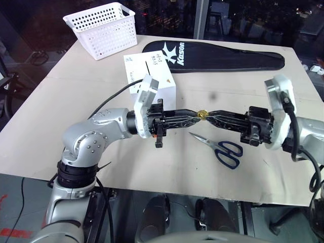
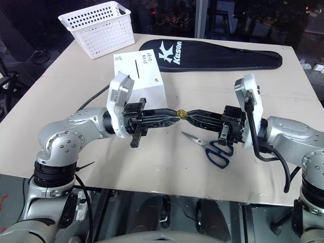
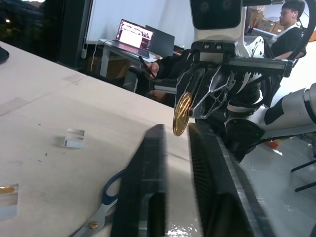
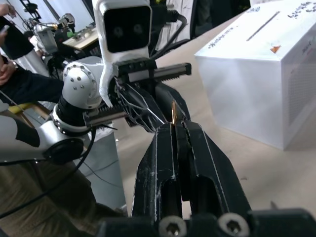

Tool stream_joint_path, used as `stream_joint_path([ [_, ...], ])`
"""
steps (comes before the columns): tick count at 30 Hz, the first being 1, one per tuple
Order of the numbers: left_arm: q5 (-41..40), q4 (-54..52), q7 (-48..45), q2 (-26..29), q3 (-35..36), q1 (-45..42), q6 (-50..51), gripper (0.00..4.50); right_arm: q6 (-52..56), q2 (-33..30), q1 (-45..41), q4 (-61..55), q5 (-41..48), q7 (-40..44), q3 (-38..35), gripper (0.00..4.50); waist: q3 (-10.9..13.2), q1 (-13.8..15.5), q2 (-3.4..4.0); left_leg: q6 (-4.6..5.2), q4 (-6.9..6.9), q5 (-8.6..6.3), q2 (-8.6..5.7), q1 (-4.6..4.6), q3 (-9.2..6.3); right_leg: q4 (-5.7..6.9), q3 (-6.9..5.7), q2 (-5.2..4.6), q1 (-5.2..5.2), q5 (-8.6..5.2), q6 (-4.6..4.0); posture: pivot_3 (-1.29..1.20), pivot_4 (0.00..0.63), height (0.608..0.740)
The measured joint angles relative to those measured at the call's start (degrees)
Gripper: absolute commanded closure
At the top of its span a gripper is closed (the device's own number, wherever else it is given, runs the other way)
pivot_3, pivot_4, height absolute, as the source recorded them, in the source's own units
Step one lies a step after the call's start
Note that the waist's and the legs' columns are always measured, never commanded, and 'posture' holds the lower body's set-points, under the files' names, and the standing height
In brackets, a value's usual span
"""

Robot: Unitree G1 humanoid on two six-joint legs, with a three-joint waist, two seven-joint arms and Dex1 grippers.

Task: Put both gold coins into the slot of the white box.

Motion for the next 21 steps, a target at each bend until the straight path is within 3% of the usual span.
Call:
stream_joint_path([
  [11,-1.87,0.00,0.10,-0.30,0.20,-0.21,1.28,3.70,-3.99,-2.83,2.24,-0.57,0.31,0.23,2.18,4.50,0.00,0.06,0.00,0.00,0.02,0.00,0.00,0.00,-0.01,0.00,0.01,0.00,0.00,0.00,0.00,0.00,0.150,0.740],
  [12,-2.17,0.00,0.10,-0.32,0.21,-0.22,1.30,4.21,-4.22,-2.96,2.26,-0.57,0.32,0.23,2.33,4.50,0.00,0.06,0.00,0.00,0.02,0.00,0.00,0.00,0.00,0.00,0.00,0.00,0.00,0.00,0.00,0.00,0.150,0.740],
  [13,-2.38,0.01,0.17,-0.32,0.30,-0.22,1.32,4.43,-4.54,-3.19,2.28,-0.57,0.48,0.23,2.51,4.50,0.00,0.05,0.00,0.00,0.02,0.00,0.00,0.00,-0.01,0.00,0.01,0.00,0.00,0.00,0.00,0.00,0.150,0.740],
  [21,-3.92,-0.03,0.14,-0.18,1.37,0.12,1.78,4.43,-6.24,-4.32,2.18,-0.54,2.39,-1.06,3.32,4.50,0.00,0.04,0.00,0.00,0.02,0.00,0.00,0.00,-0.01,0.00,0.01,-0.01,0.00,0.00,0.00,0.00,0.150,0.740],
])
